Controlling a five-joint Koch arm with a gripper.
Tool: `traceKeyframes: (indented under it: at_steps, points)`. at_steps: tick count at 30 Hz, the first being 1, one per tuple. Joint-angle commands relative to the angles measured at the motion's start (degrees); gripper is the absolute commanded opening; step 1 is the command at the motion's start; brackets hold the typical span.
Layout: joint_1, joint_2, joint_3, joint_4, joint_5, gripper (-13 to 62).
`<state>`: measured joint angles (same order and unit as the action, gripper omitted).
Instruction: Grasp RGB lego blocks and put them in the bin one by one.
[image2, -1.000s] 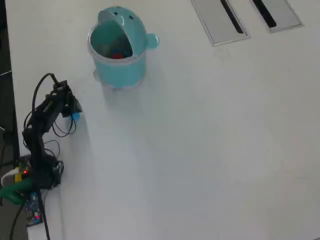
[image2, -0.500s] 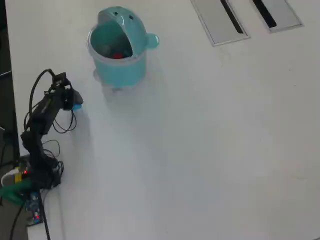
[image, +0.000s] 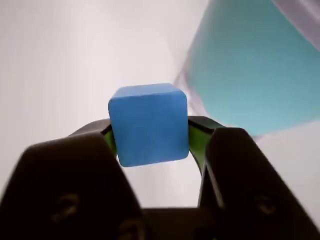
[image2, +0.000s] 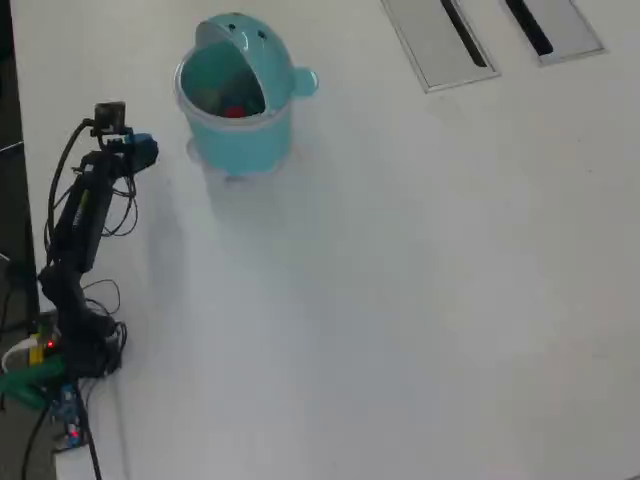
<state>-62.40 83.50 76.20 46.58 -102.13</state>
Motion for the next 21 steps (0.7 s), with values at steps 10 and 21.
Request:
traceKeyframes:
  at_steps: [10,21]
  points:
    - [3.43,-1.93,-22.06,-7.47,3.87,10.0]
    - [7.56,-16.17,-48.52,-10.46,4.31,10.0]
